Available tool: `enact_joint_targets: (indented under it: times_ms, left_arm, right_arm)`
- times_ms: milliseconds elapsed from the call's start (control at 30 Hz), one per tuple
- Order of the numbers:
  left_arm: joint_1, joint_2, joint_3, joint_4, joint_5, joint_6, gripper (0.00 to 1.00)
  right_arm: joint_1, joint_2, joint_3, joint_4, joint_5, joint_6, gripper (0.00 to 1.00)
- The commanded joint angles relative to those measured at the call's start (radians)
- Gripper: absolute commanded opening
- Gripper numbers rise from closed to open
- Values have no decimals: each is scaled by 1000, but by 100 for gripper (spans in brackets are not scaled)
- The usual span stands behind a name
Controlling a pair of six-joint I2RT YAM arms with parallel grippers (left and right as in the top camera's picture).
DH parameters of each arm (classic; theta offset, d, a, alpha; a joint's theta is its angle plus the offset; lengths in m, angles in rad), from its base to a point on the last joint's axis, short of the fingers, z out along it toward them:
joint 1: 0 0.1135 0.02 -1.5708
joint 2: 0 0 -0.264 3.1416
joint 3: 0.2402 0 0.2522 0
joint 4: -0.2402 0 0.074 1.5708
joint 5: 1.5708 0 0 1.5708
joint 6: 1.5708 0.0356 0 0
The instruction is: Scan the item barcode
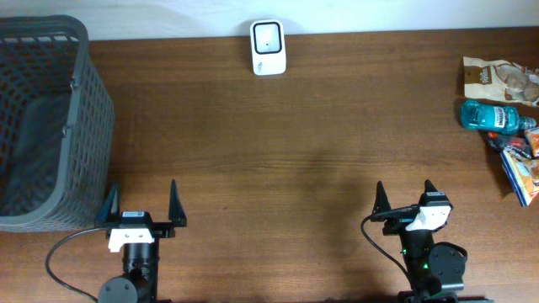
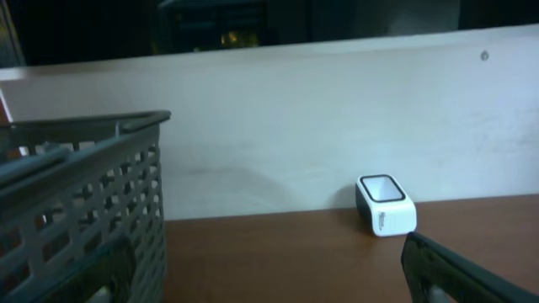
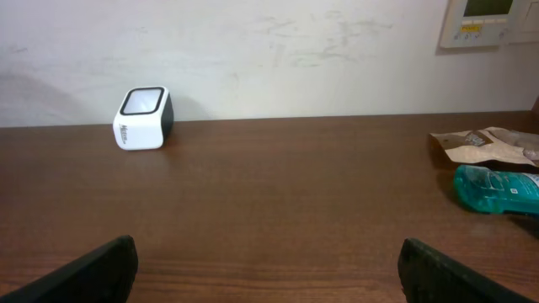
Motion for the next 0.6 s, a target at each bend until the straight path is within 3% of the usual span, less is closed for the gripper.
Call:
enact_joint_targets:
  times_ms: [0, 300, 567]
  left_arm:
    - [6, -11, -65, 106, 15, 16, 99]
    - [6, -11, -68, 97, -13, 32, 99]
    - [6, -11, -68, -230, -14, 31, 99]
  right_arm:
    - [-9, -9, -8, -3, 8, 1, 98]
    - [-9, -9, -8, -3, 8, 1, 98]
    - [-9, -9, -8, -3, 8, 1, 98]
